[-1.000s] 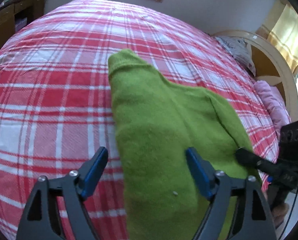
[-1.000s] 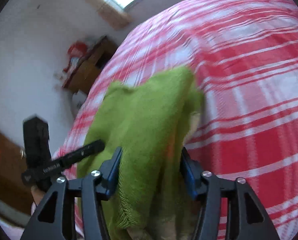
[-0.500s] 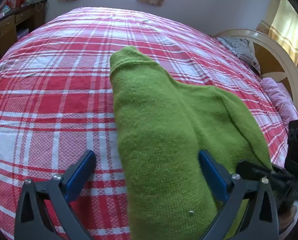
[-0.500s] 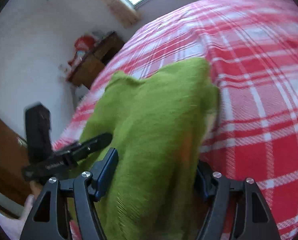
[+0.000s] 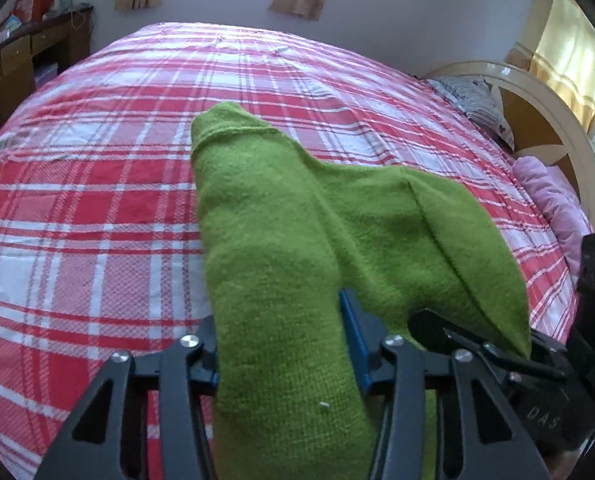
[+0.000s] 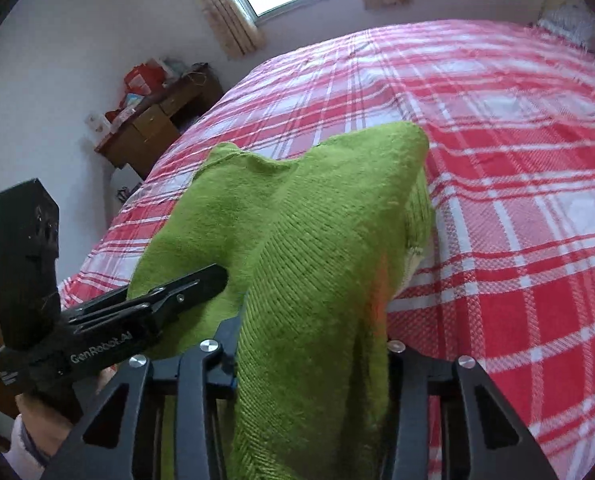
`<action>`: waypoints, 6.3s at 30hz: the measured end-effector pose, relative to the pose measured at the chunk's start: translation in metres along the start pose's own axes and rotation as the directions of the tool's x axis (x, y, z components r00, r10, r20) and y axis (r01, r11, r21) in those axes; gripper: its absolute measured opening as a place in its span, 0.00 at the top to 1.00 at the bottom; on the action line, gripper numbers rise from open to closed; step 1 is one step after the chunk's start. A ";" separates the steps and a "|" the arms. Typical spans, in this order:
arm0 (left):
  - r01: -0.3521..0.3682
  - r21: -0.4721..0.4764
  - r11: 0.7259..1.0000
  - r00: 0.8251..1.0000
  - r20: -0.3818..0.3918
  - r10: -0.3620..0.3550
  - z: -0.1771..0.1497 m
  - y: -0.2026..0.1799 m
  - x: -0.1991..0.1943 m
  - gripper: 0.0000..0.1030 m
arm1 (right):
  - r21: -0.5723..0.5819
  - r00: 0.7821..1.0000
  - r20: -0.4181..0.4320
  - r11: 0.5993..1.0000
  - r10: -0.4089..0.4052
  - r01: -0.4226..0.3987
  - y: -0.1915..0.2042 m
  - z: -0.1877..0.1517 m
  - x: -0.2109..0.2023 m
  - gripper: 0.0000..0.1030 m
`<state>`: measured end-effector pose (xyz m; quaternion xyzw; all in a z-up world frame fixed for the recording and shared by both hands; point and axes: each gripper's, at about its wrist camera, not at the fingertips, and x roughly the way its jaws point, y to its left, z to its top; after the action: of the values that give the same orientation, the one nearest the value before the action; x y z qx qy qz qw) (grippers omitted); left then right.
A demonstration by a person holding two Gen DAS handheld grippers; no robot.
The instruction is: Fold small clothes
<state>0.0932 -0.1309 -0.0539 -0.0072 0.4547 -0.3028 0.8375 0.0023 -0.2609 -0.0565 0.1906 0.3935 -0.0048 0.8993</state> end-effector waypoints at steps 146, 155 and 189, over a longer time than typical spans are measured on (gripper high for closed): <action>-0.652 -0.211 0.728 0.721 0.125 0.682 -0.174 0.158 -0.227 0.14 | -0.334 0.999 0.022 0.942 0.032 -0.023 0.244 -0.111 -0.032 0.33; -0.639 -0.241 0.730 0.678 0.271 0.683 -0.166 0.123 -0.284 0.03 | -0.339 0.989 0.136 0.941 0.066 -0.016 0.251 -0.104 -0.097 0.33; -0.654 -0.340 0.676 0.499 0.478 0.723 -0.170 0.086 -0.372 0.00 | -0.295 0.869 0.461 0.955 0.178 -0.039 0.282 -0.096 -0.209 0.13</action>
<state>-0.1433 0.1752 0.1034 0.0357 0.1594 0.1003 0.9815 -0.1645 0.0044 0.1283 0.0781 0.1420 0.0535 0.9853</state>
